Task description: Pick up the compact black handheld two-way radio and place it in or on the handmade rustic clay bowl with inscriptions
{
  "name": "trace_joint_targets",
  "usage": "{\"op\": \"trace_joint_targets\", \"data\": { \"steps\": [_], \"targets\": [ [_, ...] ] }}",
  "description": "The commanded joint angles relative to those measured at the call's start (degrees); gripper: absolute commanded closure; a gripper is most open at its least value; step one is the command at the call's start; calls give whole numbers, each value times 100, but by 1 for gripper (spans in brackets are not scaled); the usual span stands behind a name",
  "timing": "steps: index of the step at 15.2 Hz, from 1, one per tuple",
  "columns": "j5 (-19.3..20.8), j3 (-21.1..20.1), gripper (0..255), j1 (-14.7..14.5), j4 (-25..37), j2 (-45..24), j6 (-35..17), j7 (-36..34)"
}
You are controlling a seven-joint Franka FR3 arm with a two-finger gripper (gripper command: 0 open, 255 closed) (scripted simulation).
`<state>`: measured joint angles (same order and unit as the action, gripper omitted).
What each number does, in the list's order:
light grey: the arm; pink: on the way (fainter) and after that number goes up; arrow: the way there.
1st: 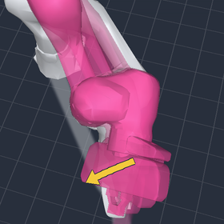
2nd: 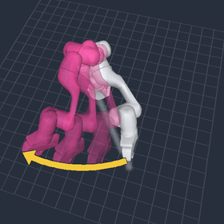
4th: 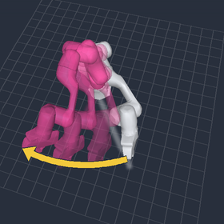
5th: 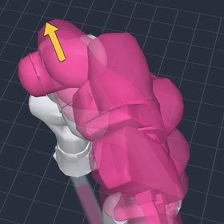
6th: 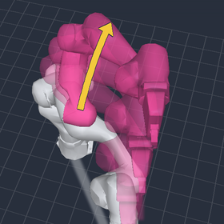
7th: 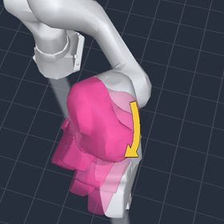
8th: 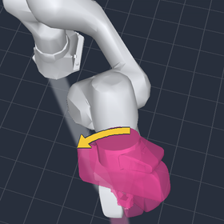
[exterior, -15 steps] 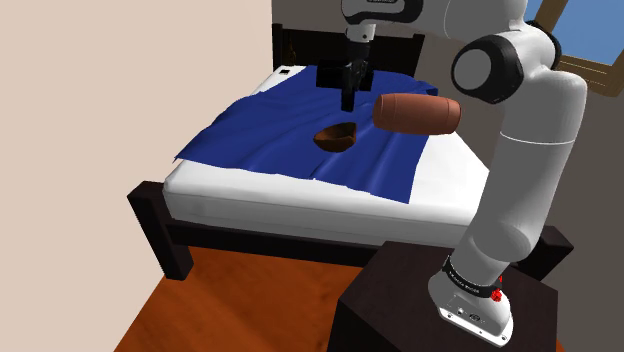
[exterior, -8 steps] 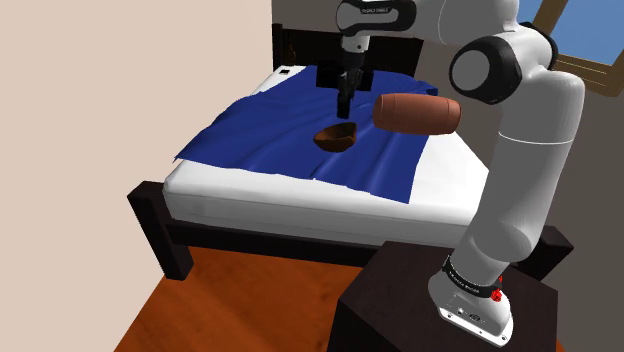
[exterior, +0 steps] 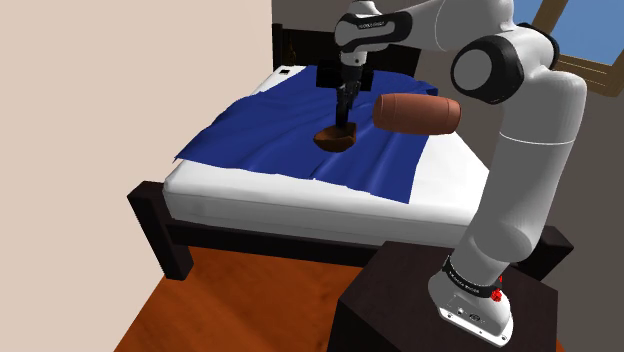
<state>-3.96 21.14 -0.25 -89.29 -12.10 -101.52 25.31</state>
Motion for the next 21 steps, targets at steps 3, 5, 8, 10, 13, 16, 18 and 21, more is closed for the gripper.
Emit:
{"op": "trace_joint_targets", "data": {
  "steps": [3, 5, 8, 10, 13, 16, 18, 21],
  "targets": [
    [4, -6, 255, -14, -171, 15, -161, -9],
    [4, -6, 255, -14, -171, 15, -161, -9],
    [4, -6, 255, -13, -171, 15, -161, -9],
    [3, -6, 0, -13, -171, 15, -161, -9],
    [3, -6, 0, -13, -171, 15, -161, -9],
    [4, 1, 0, 2, 225, 7, 227, -13],
    [-9, 9, 0, 24, 624, -33, 588, -10],
    [-9, 9, 0, 24, 624, -33, 588, -10]
  ]
}}
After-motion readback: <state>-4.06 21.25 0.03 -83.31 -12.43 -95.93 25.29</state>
